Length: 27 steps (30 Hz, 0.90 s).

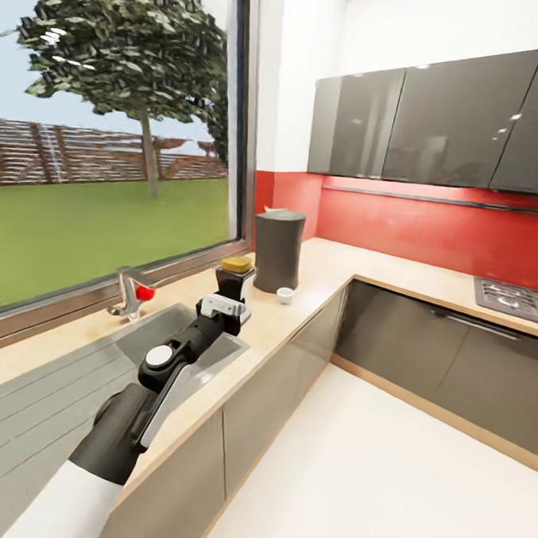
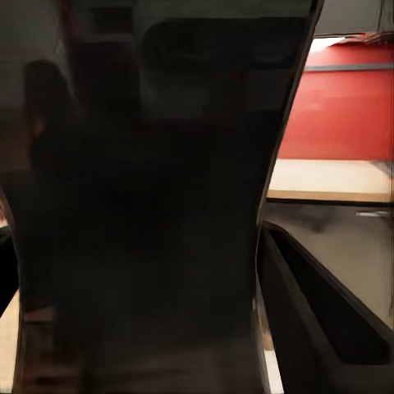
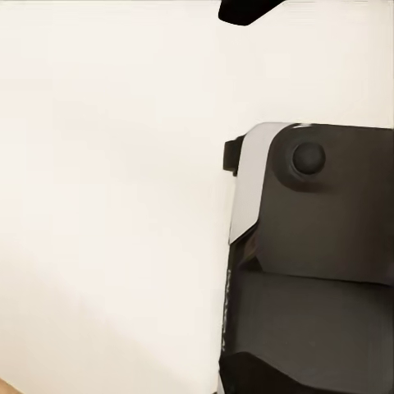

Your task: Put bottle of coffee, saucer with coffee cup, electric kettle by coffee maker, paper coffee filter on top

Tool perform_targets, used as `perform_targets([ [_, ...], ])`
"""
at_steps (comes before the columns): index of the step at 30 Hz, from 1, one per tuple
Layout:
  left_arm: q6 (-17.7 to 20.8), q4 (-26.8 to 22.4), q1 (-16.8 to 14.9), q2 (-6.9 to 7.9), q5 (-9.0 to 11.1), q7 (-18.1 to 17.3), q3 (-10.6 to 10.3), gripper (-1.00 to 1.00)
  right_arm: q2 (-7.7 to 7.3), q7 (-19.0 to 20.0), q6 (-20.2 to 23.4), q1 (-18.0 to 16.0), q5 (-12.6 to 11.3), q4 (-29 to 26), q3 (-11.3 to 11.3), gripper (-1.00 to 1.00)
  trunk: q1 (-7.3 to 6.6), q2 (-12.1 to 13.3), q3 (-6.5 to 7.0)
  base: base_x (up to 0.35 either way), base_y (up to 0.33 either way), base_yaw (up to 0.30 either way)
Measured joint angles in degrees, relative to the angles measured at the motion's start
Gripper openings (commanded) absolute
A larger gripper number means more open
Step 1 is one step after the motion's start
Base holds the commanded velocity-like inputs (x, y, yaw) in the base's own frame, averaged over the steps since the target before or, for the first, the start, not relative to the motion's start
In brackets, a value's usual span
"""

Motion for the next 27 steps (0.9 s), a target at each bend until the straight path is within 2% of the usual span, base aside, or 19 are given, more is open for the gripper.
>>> perform_targets([
  [27, -0.08, -0.01, 1.99, 0.17, -0.27, 0.21, 0.54, -1.0, -0.25, 0.0, -0.05, -0.01, 0.16, 0.08, 0.34, 1.0, 0.0, 0.0, 0.04, 0.315, -0.118, -0.014],
])
